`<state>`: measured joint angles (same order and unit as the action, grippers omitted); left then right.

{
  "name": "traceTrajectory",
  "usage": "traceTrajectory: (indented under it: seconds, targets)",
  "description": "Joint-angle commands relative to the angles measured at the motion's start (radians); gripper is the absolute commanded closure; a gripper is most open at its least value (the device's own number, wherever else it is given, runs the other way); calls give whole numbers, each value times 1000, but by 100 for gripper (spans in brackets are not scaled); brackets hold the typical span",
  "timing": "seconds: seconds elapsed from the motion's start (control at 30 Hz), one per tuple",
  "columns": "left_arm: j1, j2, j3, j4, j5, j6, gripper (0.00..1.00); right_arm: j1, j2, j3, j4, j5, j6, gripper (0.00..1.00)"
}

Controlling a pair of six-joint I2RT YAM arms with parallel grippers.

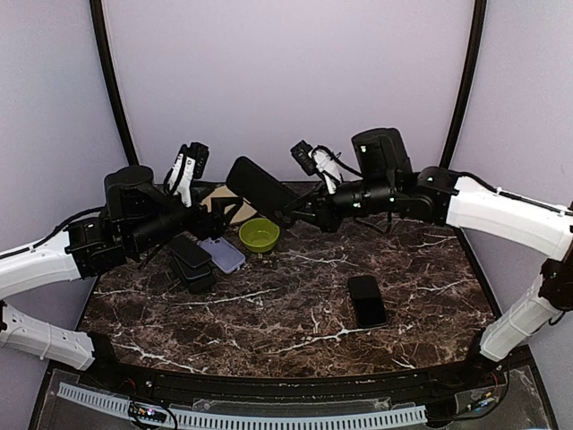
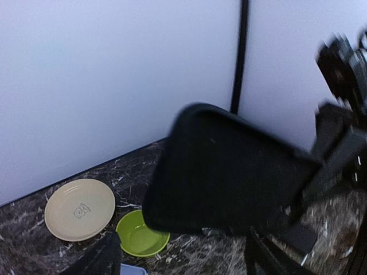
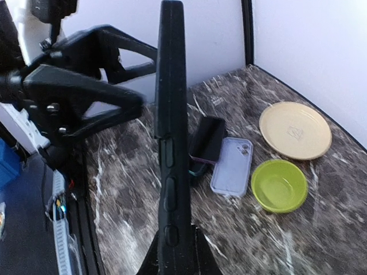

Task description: Put the phone into the phone case

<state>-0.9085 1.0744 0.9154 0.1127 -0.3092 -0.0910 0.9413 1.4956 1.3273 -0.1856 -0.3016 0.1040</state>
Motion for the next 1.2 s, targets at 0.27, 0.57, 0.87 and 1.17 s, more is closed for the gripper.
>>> traceTrajectory:
  seconds: [0.27, 0.57, 0.87, 1.17]
  targets:
    - [-9, 118, 271, -571, 658, 408, 28, 99, 69, 324, -922, 162, -384, 100]
    - [-12, 225, 306, -619, 855, 446, 48, 148, 54, 391, -847, 144, -429, 100]
    - [-15, 111, 160, -304, 697, 349, 100, 141, -68, 250, -659, 229, -401, 35]
    - [-17, -14, -221, 688, 608, -126, 100, 20, -429, -471, 673, -59, 91, 3]
